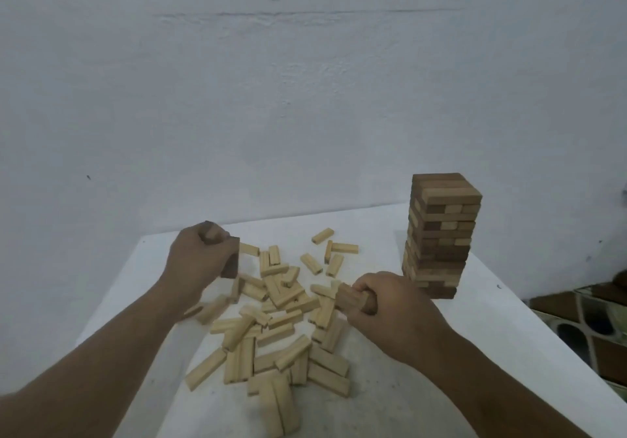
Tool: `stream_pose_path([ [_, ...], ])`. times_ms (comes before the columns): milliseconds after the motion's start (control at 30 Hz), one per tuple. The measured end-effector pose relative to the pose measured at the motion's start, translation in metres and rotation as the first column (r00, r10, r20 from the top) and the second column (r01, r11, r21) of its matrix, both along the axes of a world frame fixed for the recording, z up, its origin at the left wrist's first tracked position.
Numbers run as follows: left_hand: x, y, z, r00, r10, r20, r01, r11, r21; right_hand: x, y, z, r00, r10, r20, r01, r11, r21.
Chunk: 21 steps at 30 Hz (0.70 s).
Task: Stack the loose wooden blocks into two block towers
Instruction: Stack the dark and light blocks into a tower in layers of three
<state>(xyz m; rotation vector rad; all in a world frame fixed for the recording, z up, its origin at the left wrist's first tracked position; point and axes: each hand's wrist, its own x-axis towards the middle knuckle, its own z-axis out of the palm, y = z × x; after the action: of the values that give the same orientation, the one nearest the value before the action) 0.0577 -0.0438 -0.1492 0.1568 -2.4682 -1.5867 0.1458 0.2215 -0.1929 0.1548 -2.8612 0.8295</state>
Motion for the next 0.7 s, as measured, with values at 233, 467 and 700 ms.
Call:
stream_pose_path([
  [233, 0.080, 0.077, -0.010, 0.918, -0.397, 0.027, 0.398, 0.916, -0.059, 0.045, 0.023, -0.006, 0.985, -0.154, 0.082, 0.148, 0.986, 0.077],
  [467, 0.097, 0.107, -0.044, 0.848, -0.528, -0.046, 0.460, 0.776, -0.432, 0.083, 0.042, -0.013, 0.974, -0.198, 0.115, 0.189, 0.978, 0.085],
  [700, 0.118, 0.119, -0.046, 0.841, -0.521, -0.149, 0.352, 0.734, -0.581, 0.111, 0.055, -0.013, 0.981, -0.188, 0.039, 0.191, 0.976, -0.100],
])
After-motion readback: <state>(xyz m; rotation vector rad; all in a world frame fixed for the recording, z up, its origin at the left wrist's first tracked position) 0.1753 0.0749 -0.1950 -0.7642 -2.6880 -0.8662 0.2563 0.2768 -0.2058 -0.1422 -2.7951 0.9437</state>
